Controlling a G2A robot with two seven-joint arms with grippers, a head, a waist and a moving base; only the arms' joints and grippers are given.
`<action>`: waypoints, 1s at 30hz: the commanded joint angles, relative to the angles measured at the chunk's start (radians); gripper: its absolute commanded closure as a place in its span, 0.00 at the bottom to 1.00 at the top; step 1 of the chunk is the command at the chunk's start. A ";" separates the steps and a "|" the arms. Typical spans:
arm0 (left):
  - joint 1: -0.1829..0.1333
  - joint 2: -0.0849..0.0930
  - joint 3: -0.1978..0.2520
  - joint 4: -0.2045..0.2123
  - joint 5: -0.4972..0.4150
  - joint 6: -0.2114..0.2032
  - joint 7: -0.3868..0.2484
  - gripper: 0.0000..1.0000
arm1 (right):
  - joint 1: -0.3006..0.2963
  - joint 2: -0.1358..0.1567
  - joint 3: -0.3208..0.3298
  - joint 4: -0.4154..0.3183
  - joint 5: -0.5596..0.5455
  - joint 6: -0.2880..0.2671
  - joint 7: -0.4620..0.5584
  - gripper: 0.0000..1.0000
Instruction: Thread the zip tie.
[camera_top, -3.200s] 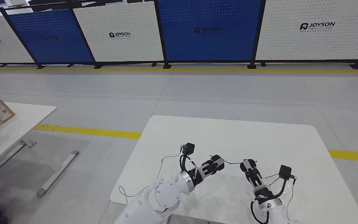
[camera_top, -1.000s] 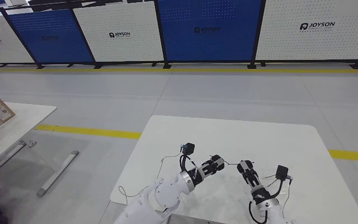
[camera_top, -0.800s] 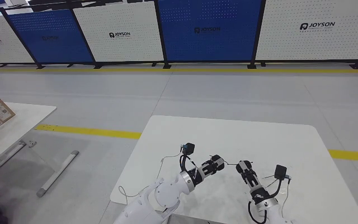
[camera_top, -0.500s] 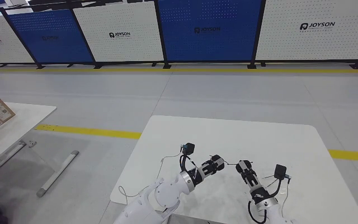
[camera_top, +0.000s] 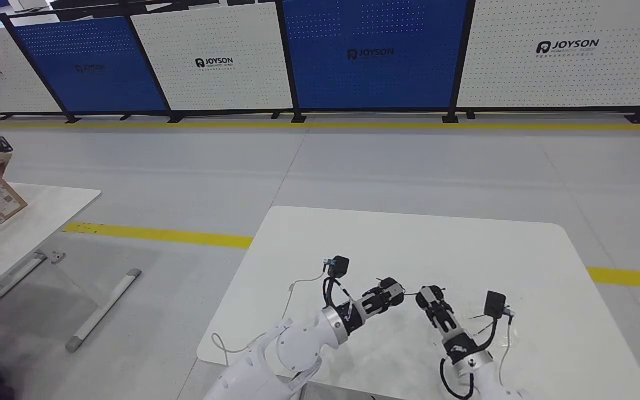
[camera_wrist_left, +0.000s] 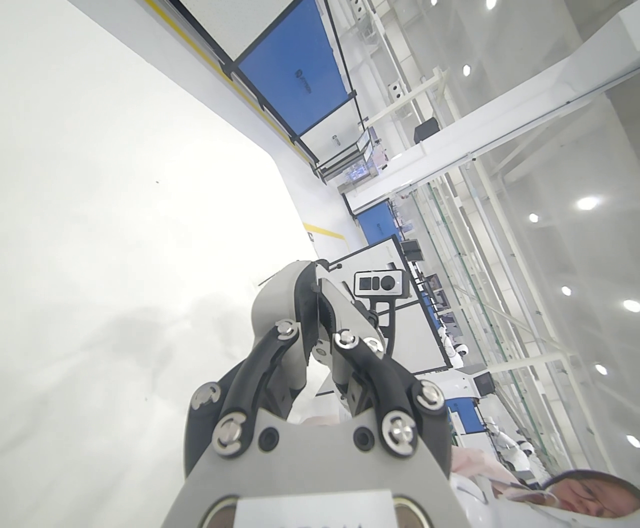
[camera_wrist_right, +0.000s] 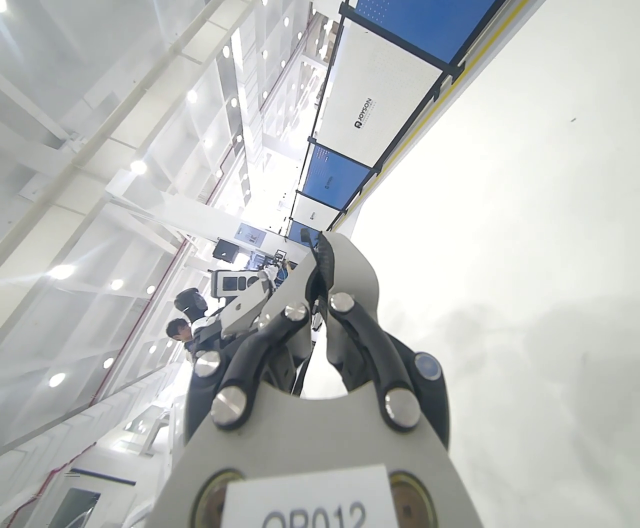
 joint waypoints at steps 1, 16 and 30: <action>0.002 0.000 -0.002 -0.001 -0.016 -0.009 -0.003 1.00 | 0.003 -0.001 0.000 0.004 0.012 0.000 0.003 1.00; -0.001 -0.001 0.000 -0.004 0.034 0.031 0.017 0.93 | -0.008 -0.006 0.010 -0.009 -0.031 -0.005 -0.048 1.00; -0.001 -0.005 0.014 -0.007 0.088 0.060 0.037 0.82 | -0.014 -0.013 0.001 -0.015 -0.089 0.017 -0.080 1.00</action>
